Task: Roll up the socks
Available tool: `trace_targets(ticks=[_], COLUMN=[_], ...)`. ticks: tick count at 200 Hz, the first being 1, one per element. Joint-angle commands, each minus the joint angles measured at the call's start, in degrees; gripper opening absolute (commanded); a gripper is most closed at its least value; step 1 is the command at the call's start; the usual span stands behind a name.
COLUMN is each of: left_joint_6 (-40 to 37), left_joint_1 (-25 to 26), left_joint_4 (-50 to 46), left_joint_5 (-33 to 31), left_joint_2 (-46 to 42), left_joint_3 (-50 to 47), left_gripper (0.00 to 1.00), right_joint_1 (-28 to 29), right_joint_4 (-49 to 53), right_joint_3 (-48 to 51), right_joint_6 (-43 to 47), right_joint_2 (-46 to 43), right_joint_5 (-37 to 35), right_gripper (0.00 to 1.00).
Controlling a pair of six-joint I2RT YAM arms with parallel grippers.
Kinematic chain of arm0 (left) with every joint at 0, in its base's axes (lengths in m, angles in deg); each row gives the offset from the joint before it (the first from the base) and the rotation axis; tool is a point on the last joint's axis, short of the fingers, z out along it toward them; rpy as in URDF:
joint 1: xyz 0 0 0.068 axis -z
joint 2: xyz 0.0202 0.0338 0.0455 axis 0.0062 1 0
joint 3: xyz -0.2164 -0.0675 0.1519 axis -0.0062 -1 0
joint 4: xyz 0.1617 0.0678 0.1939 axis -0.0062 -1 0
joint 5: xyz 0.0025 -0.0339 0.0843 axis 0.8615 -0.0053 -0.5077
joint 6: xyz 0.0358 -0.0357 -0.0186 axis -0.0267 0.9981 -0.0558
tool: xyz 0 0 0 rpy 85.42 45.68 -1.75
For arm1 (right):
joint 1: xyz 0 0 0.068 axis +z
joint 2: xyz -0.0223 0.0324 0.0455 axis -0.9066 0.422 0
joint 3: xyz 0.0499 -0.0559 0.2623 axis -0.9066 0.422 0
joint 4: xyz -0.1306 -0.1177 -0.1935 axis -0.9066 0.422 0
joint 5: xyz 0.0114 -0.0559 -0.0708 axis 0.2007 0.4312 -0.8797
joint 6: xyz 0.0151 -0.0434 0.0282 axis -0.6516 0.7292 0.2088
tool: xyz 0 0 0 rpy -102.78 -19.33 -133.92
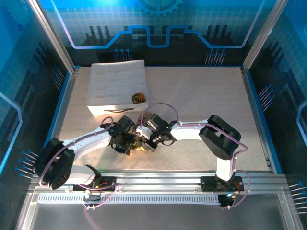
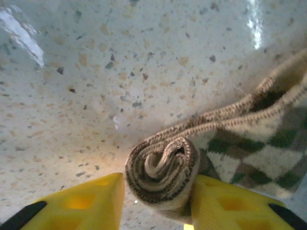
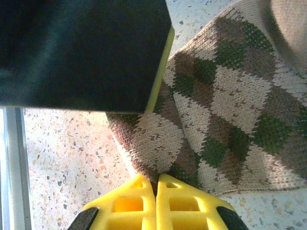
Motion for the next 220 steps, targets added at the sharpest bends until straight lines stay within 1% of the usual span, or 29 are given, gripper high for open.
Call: trace_targets(ticks=[1, 27, 46, 67, 88, 104, 124, 155, 188, 220], left_joint_6=[1.37, 0.88, 0.08, -2.09, -4.3, -5.65, -6.92, -8.29, -9.25, -9.89], left_joint_1=[0.34, 0.21, -0.1, -1.17, -2.19, -2.58, -2.74, -3.12, -3.57, -4.06], left_joint_4=[-4.15, -5.81, -7.67, -8.91, -9.12, -9.09, -9.08, -9.44, -9.67, -9.42], left_joint_5=[-0.41, -0.66, -0.91, -0.25, 0.42, 0.59, 0.85, 1.03, 1.11, 1.37], left_joint_2=[3.96, 6.11, 6.1, 6.2, 6.93, 7.6, 8.48, 9.5, 9.72, 9.59], left_joint_3=[-0.67, -0.87, -0.83, -0.74, -0.07, 0.78, 1.87, 3.17, 3.83, 3.9], left_gripper=[0.29, 0.11, 0.0, 0.0, 0.0, 0.0, 0.0, 0.0, 0.0, 0.0], right_joint_1=[0.34, 1.19, 1.57, 1.94, 3.55, 5.19, 7.24, 9.43, 11.8, 12.21], right_joint_4=[8.72, 5.65, 2.37, -5.25, -13.94, -18.88, -19.12, -18.06, -18.34, -17.42], right_joint_3=[3.36, 5.28, 7.48, 13.82, 19.86, 22.62, 21.68, 18.4, 14.75, 11.48], right_joint_6=[-0.07, 2.78, 5.5, 10.53, 17.36, 23.12, 28.47, 32.19, 33.39, 32.85], right_joint_2=[2.89, 0.25, -3.37, -10.64, -17.8, -20.97, -21.43, -17.73, -12.31, -8.05], right_joint_5=[-4.0, -4.35, -5.88, -9.25, -14.93, -20.15, -24.32, -24.39, -25.87, -26.15], right_gripper=[0.0, 0.0, 0.15, 0.35, 0.48, 0.54, 0.55, 0.54, 0.52, 0.49])
